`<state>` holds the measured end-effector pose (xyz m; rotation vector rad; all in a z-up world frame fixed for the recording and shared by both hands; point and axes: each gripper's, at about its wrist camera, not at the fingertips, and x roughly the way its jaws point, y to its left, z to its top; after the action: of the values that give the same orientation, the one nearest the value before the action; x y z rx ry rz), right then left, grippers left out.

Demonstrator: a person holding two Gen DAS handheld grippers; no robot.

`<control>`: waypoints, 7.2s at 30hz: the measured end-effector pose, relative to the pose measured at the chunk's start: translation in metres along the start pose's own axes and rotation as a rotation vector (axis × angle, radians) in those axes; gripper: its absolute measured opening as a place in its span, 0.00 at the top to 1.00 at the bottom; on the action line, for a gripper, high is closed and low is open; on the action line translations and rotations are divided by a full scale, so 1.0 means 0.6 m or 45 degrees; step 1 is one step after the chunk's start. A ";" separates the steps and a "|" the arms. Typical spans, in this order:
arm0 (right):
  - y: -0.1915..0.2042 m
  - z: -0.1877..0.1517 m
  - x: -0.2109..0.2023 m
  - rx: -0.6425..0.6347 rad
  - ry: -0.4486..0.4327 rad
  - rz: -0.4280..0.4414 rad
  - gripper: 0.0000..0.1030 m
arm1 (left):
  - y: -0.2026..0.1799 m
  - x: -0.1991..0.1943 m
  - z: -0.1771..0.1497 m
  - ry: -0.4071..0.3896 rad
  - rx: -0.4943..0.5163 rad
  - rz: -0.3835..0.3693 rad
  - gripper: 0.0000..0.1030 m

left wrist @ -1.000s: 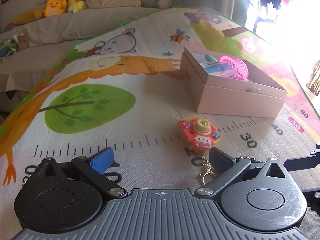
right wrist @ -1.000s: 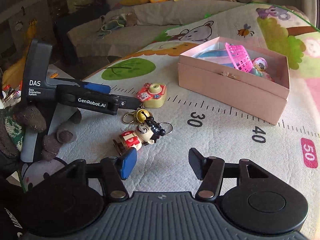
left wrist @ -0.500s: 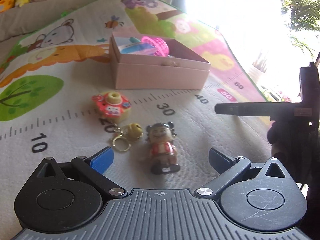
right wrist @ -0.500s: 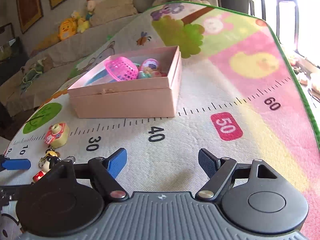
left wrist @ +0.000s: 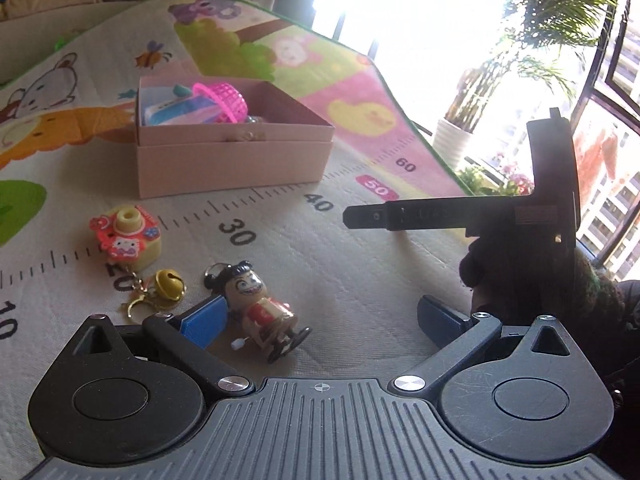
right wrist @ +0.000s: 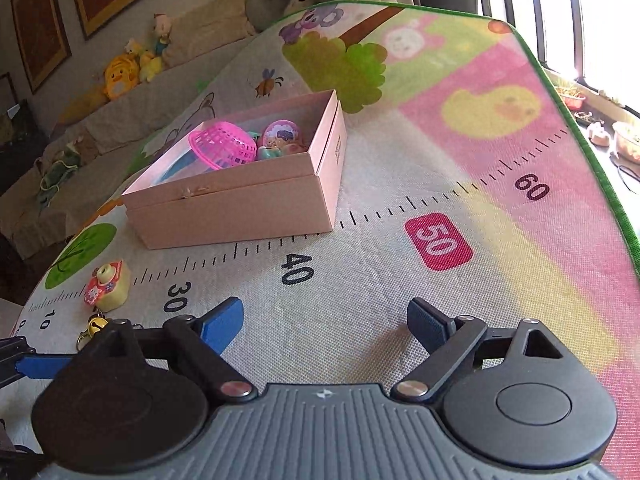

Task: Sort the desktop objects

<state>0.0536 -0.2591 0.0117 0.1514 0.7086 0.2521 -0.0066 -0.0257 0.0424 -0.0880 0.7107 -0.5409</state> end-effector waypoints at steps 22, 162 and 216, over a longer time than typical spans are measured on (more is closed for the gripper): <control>0.225 -0.043 0.009 -0.478 0.161 0.385 0.37 | 0.165 -0.055 0.014 -0.079 -0.276 0.597 0.00; 0.062 0.325 0.107 -0.084 -0.087 -0.006 0.48 | 0.090 0.065 0.131 -0.197 0.155 0.568 0.00; 0.071 -0.003 0.056 -0.194 0.007 -0.194 0.00 | 0.075 0.100 0.037 -0.043 -0.132 0.704 0.00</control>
<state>0.0694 -0.2088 -0.0009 -0.0484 0.7002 0.1600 0.0652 -0.0193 0.0116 0.0053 0.6940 0.0260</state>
